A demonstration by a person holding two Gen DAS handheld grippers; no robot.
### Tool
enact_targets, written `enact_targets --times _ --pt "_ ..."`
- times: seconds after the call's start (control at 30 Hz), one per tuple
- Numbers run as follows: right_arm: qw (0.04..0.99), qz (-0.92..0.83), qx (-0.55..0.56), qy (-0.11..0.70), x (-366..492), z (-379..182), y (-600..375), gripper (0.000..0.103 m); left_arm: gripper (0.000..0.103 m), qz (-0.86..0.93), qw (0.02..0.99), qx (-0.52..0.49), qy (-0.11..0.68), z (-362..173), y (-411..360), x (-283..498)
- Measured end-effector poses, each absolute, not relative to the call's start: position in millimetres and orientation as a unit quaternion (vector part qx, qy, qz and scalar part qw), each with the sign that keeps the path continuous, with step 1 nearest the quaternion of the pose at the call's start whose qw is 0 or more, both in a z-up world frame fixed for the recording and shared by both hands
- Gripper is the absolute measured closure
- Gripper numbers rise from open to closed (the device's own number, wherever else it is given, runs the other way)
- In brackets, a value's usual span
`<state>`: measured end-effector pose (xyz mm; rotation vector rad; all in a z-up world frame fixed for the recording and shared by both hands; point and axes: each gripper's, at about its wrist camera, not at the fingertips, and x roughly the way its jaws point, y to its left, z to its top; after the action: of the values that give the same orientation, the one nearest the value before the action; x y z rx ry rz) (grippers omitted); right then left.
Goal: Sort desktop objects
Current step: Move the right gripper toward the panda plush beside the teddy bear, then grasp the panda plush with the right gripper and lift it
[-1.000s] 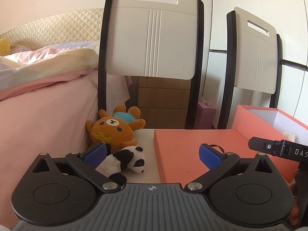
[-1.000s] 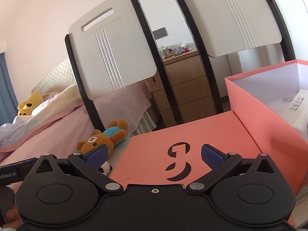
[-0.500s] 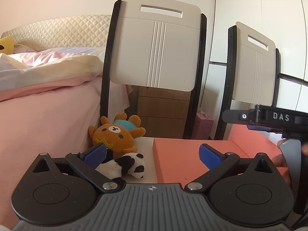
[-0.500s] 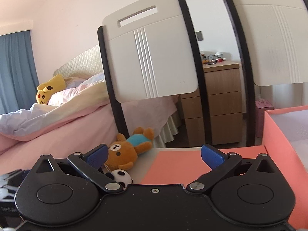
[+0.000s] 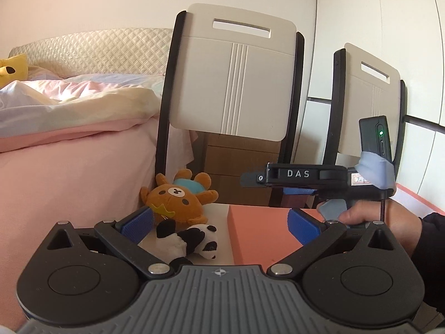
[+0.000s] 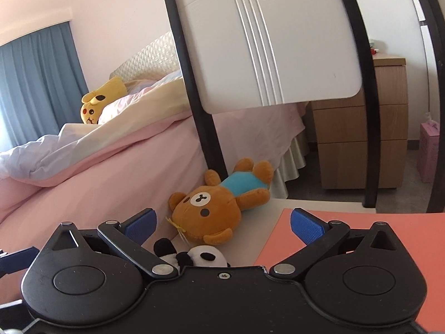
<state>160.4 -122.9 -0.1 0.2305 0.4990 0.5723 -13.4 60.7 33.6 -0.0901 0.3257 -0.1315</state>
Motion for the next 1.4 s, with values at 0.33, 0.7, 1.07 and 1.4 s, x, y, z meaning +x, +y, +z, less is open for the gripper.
enact_targets --times 0.33,0.7,1.07,1.4 --pt "0.898 0.310 0.143 0.279 185 -23 -109 0.000 0.000 -0.066 0.979 -0.052 0.185 24 68 -1" --pt "0.864 0.362 0.097 0.337 205 -50 -53 0.001 0.000 -0.058 0.979 -0.071 0.183 22 79 -1" --pt "0.871 0.338 0.015 0.355 205 -64 -13 0.001 0.000 -0.054 0.978 -0.083 0.183 21 85 0" --pt "0.868 0.323 -0.037 0.375 208 -71 8 0.001 0.000 -0.052 0.978 -0.088 0.184 20 87 0"
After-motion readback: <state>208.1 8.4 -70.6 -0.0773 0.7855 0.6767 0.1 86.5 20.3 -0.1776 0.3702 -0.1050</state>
